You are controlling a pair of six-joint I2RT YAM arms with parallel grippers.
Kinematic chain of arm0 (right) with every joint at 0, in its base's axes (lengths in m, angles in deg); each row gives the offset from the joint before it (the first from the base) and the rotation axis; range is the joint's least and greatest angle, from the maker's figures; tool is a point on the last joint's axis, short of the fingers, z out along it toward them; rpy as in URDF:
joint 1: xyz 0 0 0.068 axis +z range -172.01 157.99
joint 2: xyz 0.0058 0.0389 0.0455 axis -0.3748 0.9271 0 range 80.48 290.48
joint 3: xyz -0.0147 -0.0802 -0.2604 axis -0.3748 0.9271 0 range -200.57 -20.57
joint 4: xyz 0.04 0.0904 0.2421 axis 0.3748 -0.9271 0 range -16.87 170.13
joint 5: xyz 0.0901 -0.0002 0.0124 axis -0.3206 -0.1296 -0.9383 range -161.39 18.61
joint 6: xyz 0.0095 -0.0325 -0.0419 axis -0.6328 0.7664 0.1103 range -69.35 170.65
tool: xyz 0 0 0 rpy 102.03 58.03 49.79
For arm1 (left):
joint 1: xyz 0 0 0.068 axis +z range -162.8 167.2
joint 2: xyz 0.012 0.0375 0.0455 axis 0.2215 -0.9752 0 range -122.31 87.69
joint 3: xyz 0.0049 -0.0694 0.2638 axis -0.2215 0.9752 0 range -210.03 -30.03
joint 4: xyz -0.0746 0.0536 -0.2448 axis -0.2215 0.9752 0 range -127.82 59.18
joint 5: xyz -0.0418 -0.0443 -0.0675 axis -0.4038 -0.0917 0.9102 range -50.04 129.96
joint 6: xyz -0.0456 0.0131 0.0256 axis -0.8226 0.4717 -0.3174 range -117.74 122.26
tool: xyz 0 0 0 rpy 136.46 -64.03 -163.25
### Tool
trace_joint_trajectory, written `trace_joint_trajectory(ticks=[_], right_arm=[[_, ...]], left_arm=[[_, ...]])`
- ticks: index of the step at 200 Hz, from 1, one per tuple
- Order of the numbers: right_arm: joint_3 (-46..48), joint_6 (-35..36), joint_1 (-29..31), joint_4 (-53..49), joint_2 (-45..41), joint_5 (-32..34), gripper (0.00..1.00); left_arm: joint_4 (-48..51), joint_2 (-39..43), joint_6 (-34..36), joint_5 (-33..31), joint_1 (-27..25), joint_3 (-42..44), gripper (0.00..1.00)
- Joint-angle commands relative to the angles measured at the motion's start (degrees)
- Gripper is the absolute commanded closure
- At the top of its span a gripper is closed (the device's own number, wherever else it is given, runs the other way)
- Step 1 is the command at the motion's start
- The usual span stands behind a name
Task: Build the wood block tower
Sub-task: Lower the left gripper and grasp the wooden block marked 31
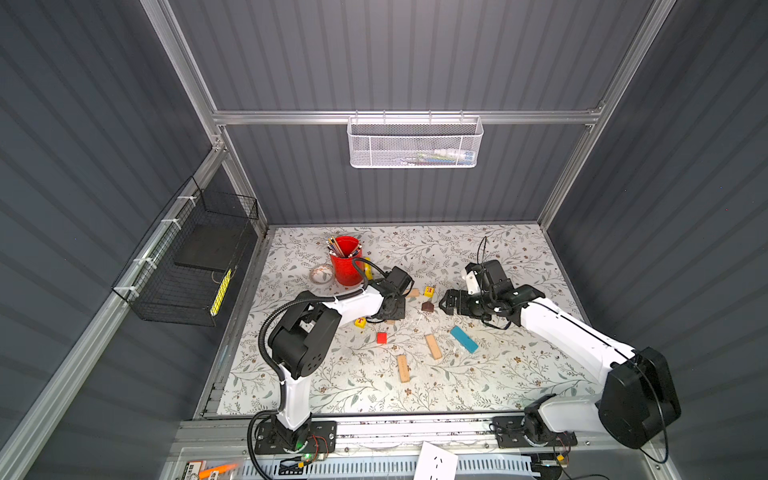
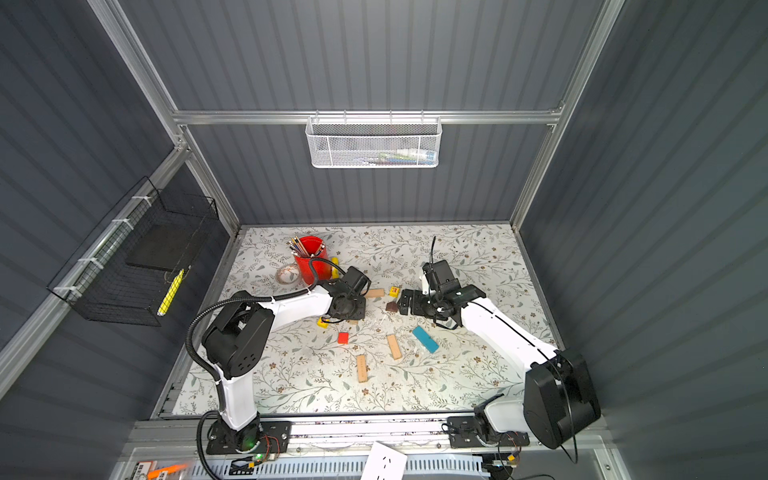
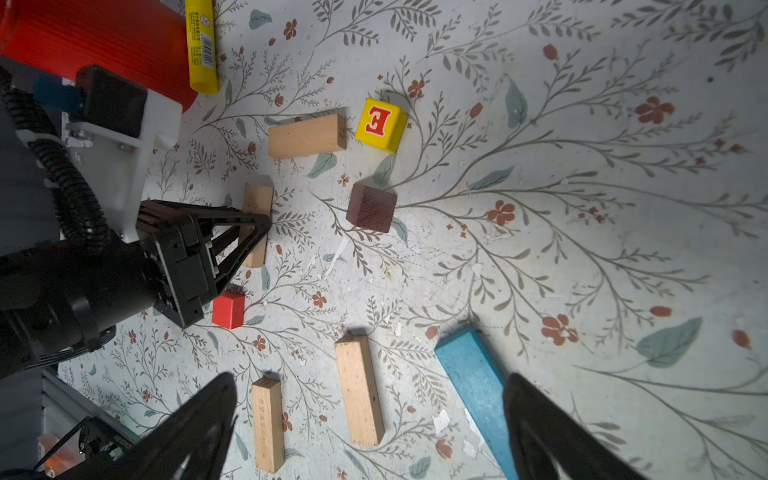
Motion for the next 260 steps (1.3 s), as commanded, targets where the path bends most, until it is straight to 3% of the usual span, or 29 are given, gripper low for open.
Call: trace_joint_trajectory(ticks=[1, 75, 200, 260], right_arm=[[0.75, 0.28, 0.24, -0.69, -0.31, -0.94, 0.01], [1.03, 0.23, 0.24, -0.78, -0.69, -1.39, 0.01], [-1.86, 2.52, 0.23, -4.31, 0.05, -0.24, 0.01], [-2.22, 2.80, 0.23, -4.22, 0.32, -0.29, 0.01]], left_arm=[[4.50, -0.14, -3.32, 2.56, -1.19, 2.44, 0.78], [4.40, -0.20, -4.66, 2.39, -1.41, 2.14, 0.63], [5.63, 0.70, -7.97, 4.15, -1.34, 1.02, 0.67], [5.93, -0.11, -4.54, 2.63, -1.41, -0.31, 0.67]])
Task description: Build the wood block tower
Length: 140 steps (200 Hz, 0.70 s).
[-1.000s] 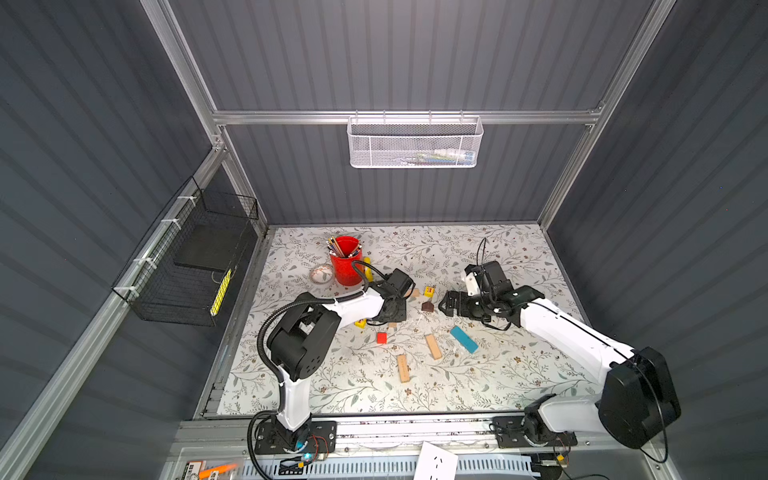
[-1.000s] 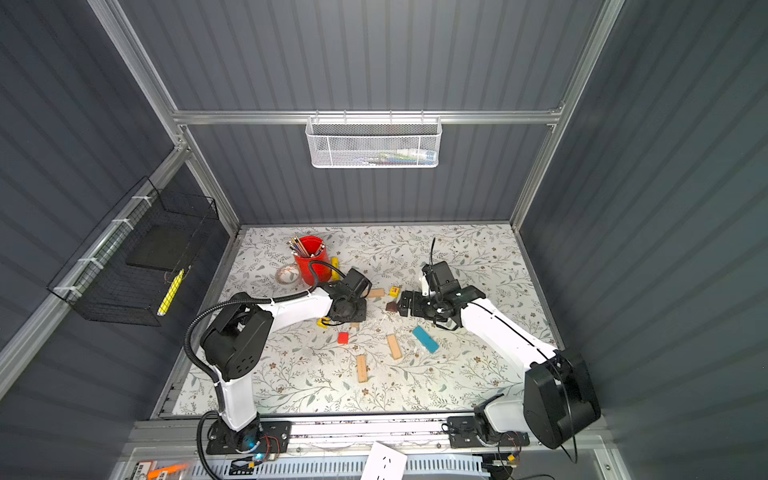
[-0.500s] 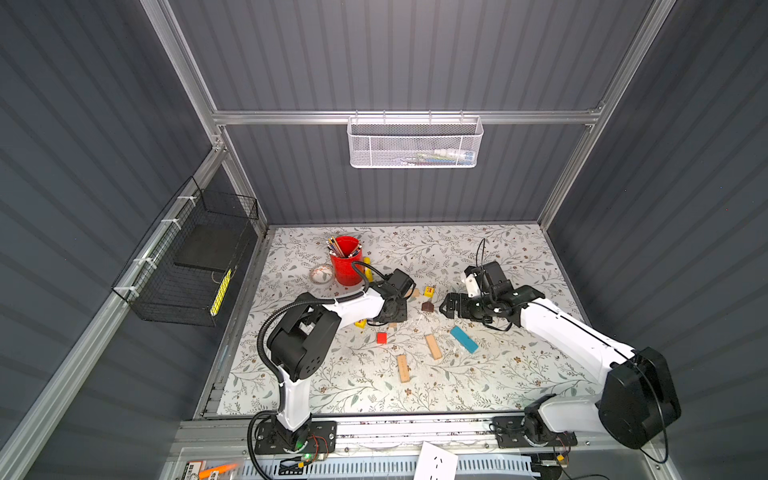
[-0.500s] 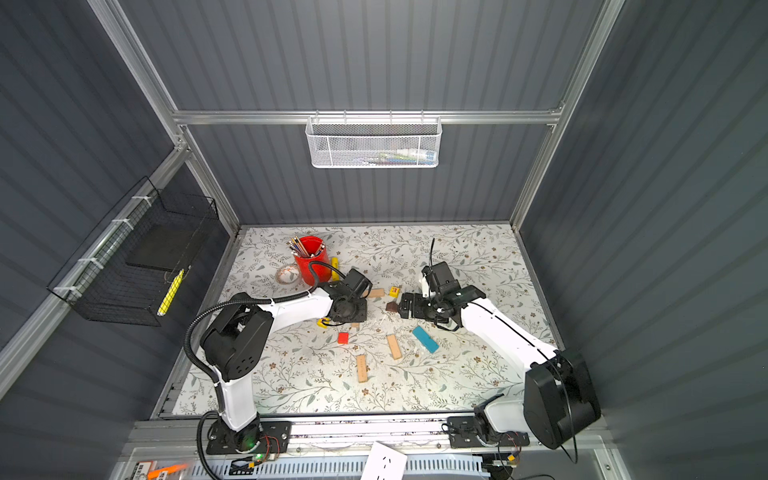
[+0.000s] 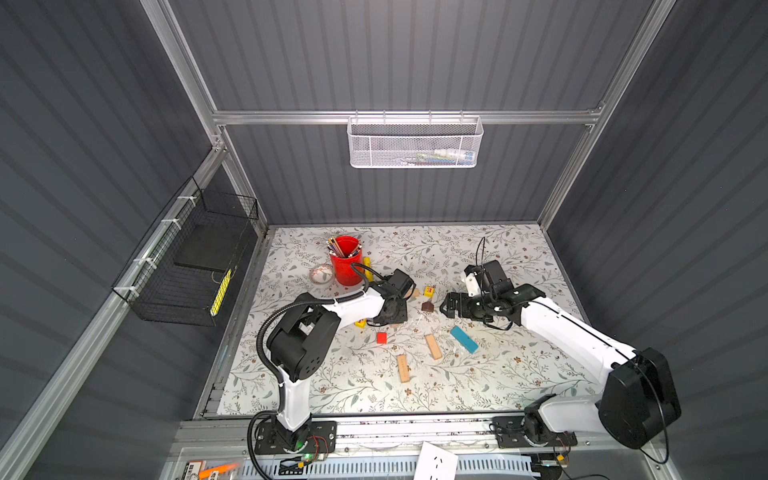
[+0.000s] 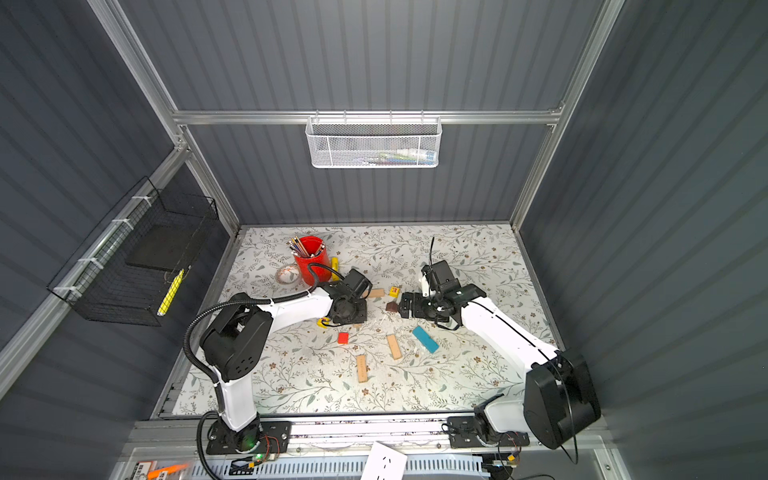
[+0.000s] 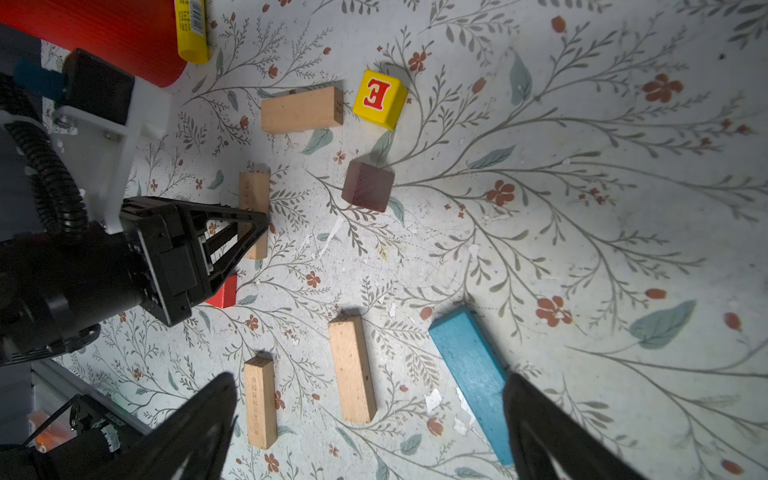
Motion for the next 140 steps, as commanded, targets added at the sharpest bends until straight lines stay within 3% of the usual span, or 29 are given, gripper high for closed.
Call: trace_joint_trajectory(ticks=[1, 48, 99, 140], right_arm=[[-1.55, 0.70, 0.23, -0.92, 0.38, 0.37, 0.01], [-1.38, 0.87, 0.23, -0.68, 0.45, 0.41, 0.01], [-2.87, 2.19, 0.23, -1.04, 1.75, 0.58, 0.01], [-6.45, 6.86, 0.45, -2.15, 4.83, 0.41, 0.01]], left_arm=[[3.76, -0.75, 2.07, 0.53, -0.36, -0.43, 0.68], [4.01, -1.69, 3.85, 0.95, -0.36, -1.49, 0.70], [4.06, -0.12, 2.54, 1.63, -0.35, -1.84, 0.63], [4.28, 5.71, 2.42, -0.55, -0.28, -1.14, 0.57]])
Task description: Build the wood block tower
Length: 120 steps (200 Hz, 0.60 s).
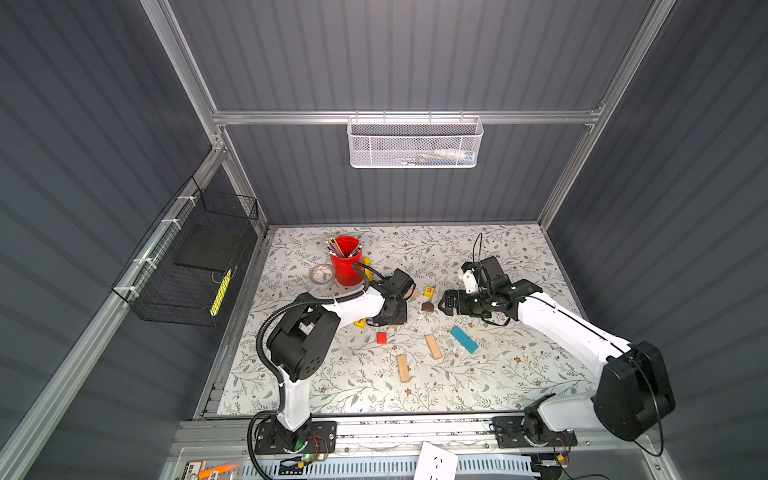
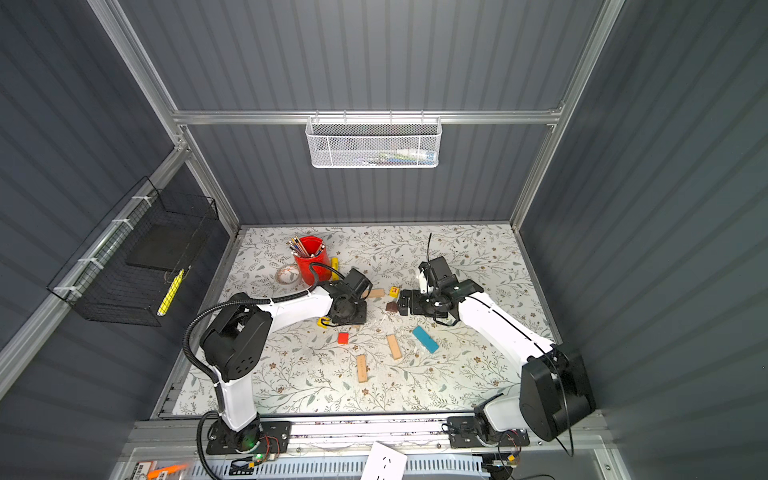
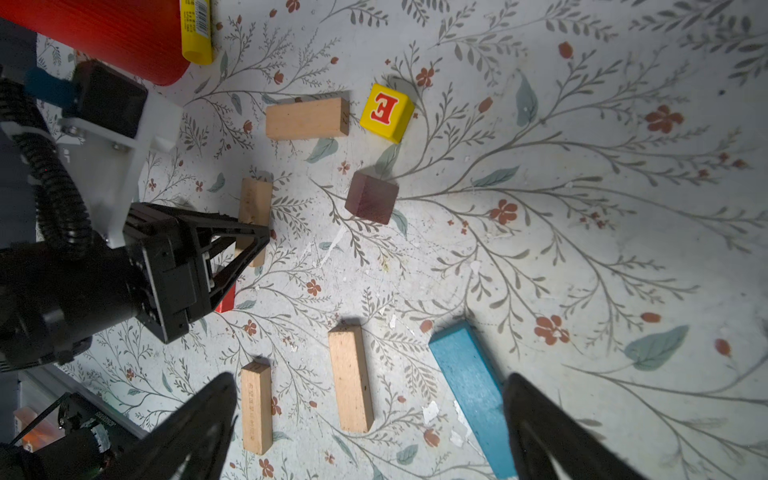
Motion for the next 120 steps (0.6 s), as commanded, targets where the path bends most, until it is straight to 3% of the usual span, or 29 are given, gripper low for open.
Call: trace_joint_trajectory(ticks=[1, 36, 120], right_arm=[[-3.03, 4.07, 0.43, -1.43, 1.94, 0.23, 0.01], [-7.18, 9.69, 1.74, -3.10, 5.94, 2.10, 0.01], [-18.94, 23.02, 4.65, -4.02, 18.11, 3.10, 0.05]], left_arm=[[2.09, 5.41, -0.02, -1.37, -0.28, -0.37, 0.57], [3.23, 11.08, 2.12, -5.53, 0.11, 0.71, 0.51], [-1.13, 24.25, 4.97, -5.96, 4.69, 9.14, 0.31]])
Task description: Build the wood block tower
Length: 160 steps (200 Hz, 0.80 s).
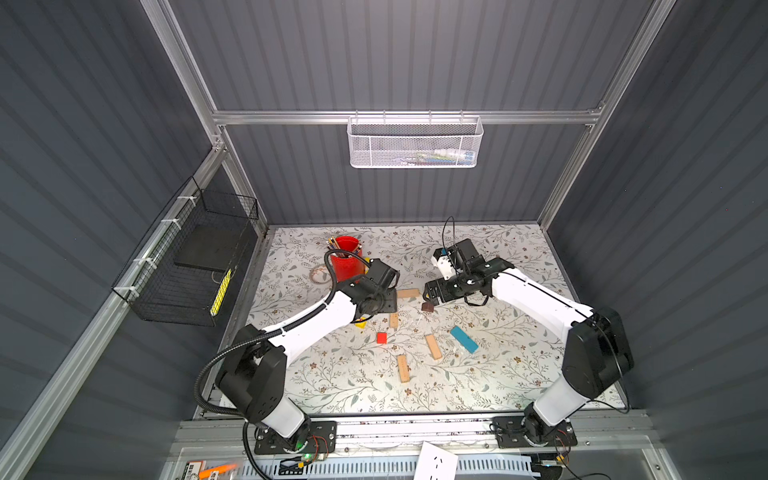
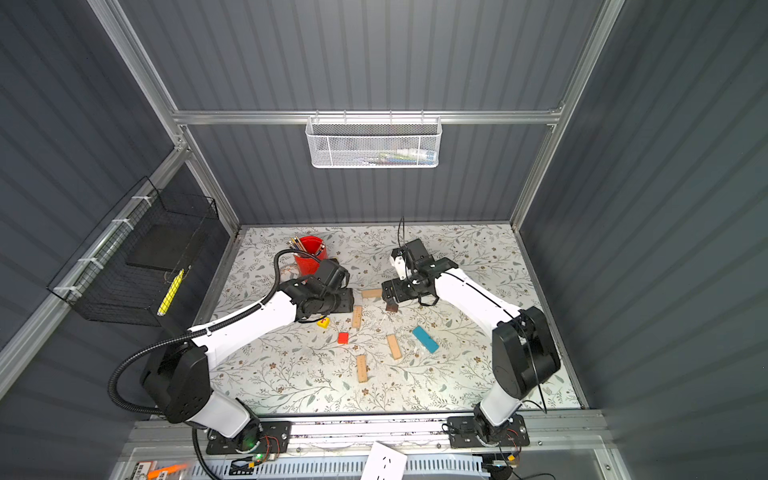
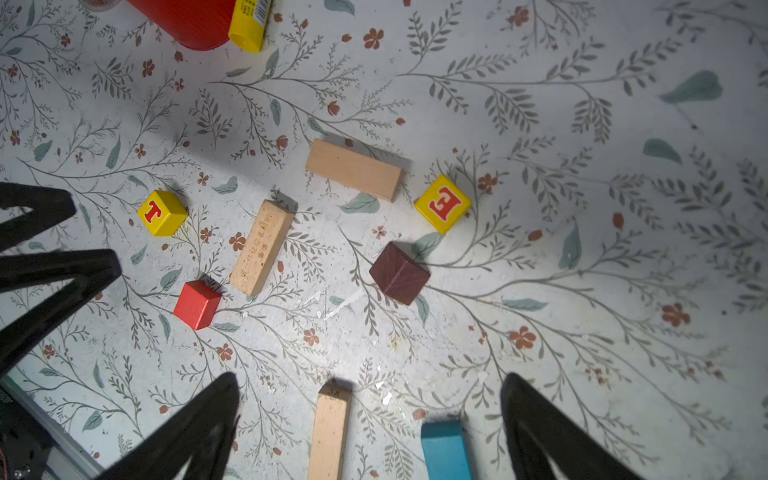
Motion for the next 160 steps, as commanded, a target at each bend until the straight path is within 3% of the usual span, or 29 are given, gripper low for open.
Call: trace_joint_trajectory(ticks=[1, 49, 120, 160], right_arm=[[-2.73, 6.36, 0.61, -1.15, 3.03, 0.65, 0.05], [-8.76, 14.56, 1.86, -2.12, 10.73, 1.14, 0.08], [-17.95, 19.67, 2.38, -3.05, 20.62, 2.47, 0.13], [-21.90, 22.27, 3.48, -4.20, 25.64, 1.45, 0.14]], left_arm=[[-1.43, 3.46, 1.36, -0.64, 1.76, 2.57, 0.31], [-4.23, 7.80, 2.06, 0.89, 4.86, 4.90, 0.21], [-5.29, 9.98, 2.68, -0.37, 5.95, 4.98, 0.01], [-3.73, 11.10, 2.04, -2.07, 5.95, 4.66, 0.00]])
